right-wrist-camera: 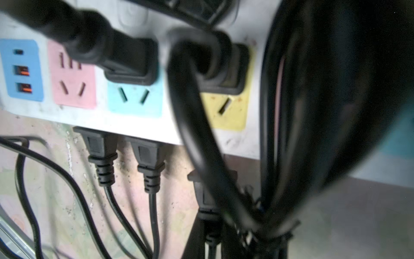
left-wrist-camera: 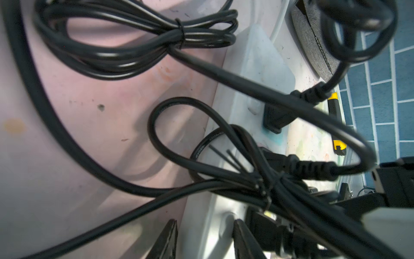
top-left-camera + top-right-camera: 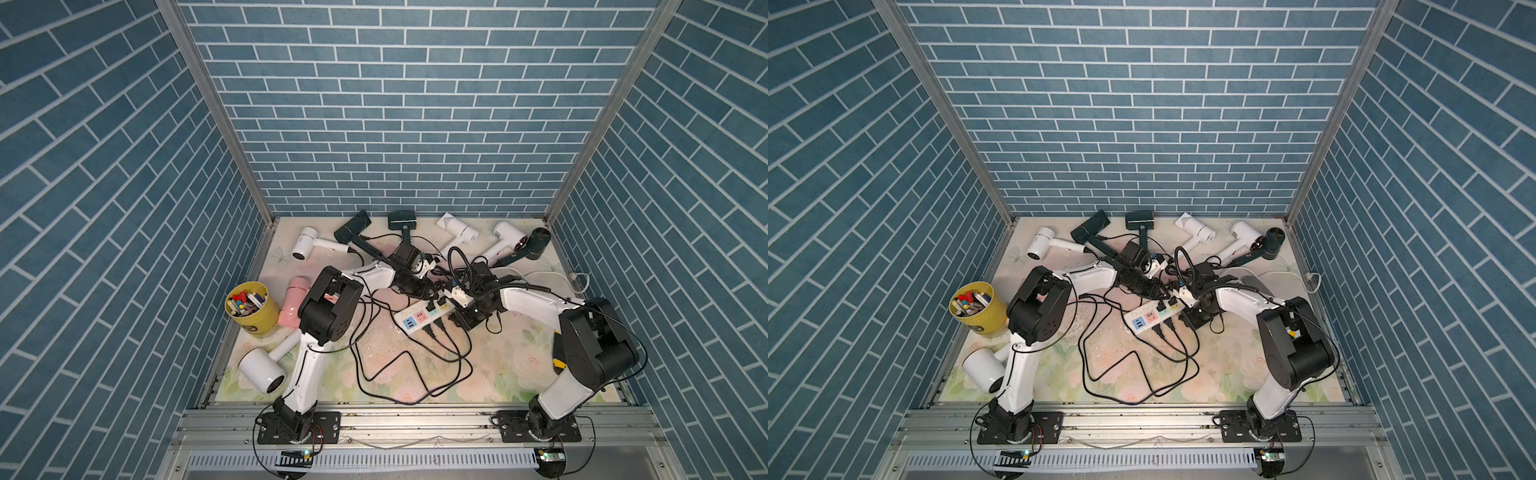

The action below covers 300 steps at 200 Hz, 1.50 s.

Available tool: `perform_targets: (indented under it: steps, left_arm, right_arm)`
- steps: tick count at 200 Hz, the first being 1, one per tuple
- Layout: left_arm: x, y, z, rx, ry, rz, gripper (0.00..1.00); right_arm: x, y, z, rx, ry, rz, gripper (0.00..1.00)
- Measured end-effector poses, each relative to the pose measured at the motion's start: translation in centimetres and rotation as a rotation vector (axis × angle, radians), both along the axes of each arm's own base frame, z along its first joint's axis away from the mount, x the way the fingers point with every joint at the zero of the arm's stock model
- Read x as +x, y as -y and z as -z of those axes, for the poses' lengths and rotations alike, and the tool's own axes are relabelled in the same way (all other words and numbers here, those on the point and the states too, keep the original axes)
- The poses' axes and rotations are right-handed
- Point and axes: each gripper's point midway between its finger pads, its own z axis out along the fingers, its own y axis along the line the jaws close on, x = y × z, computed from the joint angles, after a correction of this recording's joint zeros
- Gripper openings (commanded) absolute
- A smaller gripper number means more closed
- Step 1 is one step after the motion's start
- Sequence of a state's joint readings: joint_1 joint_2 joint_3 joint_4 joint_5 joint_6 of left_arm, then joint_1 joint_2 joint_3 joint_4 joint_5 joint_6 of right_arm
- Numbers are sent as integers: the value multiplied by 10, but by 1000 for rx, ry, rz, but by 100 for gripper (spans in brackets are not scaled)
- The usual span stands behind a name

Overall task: Charge the blow dryers
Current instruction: Insert the plug into the socket.

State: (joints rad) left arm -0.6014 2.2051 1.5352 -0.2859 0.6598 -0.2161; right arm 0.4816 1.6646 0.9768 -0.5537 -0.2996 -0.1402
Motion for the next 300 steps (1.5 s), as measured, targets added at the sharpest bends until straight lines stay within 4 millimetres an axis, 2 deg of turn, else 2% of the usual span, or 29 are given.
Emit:
perform_targets:
  steps: [69,90,117,300]
  left_arm:
    - [-1,1,1,-37,17,-5,40]
    - [-1,2,0,-46,24,-6,33]
    - [0,1,-1,-52,40,-7,31]
    - [0,1,0,-94,63,0,29]
  right_arm:
    - [1,0,1,-7,-13,-16,0]
    - [1,0,3,-16,-27,-16,0]
    - [1,0,6,-31,-49,-15,0]
    - [1,-3,9,-36,-94,62,0]
